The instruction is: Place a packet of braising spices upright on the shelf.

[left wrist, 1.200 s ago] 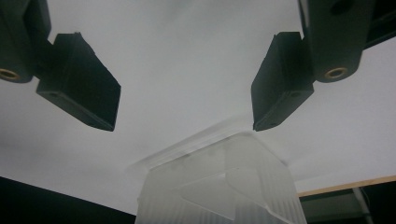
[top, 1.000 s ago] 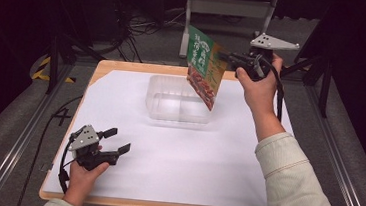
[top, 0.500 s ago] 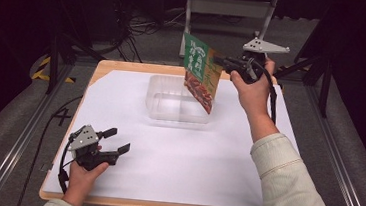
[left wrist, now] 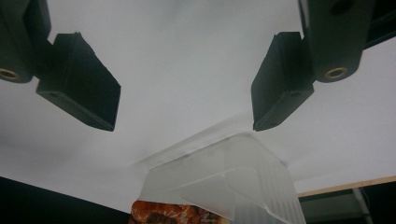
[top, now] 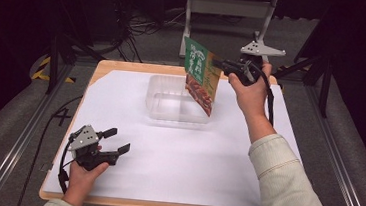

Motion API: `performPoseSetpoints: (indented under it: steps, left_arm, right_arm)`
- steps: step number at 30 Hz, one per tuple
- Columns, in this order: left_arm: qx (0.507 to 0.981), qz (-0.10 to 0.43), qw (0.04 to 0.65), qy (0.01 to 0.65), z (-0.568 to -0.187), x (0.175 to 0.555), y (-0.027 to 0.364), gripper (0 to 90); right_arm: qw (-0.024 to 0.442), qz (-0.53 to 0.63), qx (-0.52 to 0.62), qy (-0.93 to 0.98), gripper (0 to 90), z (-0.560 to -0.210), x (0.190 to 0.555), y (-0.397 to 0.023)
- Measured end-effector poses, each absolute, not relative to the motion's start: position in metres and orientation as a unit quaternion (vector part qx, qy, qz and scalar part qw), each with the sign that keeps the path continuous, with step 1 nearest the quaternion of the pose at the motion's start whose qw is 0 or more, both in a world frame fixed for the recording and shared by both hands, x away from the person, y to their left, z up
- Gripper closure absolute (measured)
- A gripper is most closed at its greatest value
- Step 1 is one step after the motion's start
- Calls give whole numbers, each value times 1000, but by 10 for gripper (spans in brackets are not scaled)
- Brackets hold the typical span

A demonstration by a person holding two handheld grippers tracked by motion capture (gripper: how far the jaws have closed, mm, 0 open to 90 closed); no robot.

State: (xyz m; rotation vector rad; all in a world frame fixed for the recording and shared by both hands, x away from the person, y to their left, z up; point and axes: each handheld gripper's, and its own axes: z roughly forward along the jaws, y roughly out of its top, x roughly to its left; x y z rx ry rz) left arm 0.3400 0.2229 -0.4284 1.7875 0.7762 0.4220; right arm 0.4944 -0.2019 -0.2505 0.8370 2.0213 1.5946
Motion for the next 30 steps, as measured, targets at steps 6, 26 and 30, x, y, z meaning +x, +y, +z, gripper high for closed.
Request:
performPoseSetpoints:
  steps: [6,26,30]
  left_arm:
    - [753,178,543,327,-428,340,223,248]
    - [752,174,544,329,-429,340,223,247]
    - [754,174,542,328,-429,340,223,246]
  right_arm:
    - [220,576,305,726,900,-254,497,-201]
    - [218,563,312,733,900,-268,500,-197]
    - [218,560,316,734,900,-271,501,-197]
